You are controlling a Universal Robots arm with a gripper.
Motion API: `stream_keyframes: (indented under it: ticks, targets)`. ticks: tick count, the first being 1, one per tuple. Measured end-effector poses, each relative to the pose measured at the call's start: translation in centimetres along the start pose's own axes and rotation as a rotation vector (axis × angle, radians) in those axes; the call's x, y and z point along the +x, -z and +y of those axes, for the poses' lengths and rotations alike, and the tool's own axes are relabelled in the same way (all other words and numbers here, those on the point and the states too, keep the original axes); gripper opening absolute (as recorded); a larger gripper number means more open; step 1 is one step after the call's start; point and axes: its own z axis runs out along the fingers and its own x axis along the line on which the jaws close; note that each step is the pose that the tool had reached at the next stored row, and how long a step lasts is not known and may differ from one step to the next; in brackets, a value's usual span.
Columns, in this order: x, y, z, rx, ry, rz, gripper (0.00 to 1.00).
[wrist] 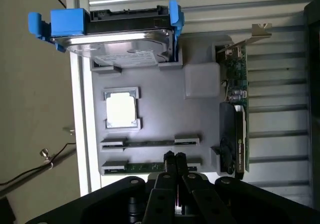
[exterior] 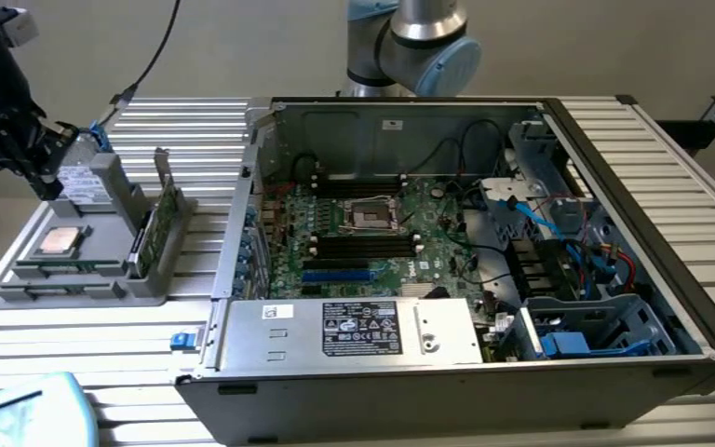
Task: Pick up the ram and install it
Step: 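Reach for the ram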
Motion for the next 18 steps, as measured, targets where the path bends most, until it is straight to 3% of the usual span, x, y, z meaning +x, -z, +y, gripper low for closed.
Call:
stream_keyframes:
  ticks: [9, 14, 18]
  targets:
    - [0.9, -0.76, -2.03, 0.0007, 0.000, 0.0096, 0.10]
    - [0.9, -0.94, -2.19, 0.0011, 0.013, 0.0106, 0.10]
    - [0.9, -1.15, -2.20, 0.0042, 0.070, 0.0133, 0.10]
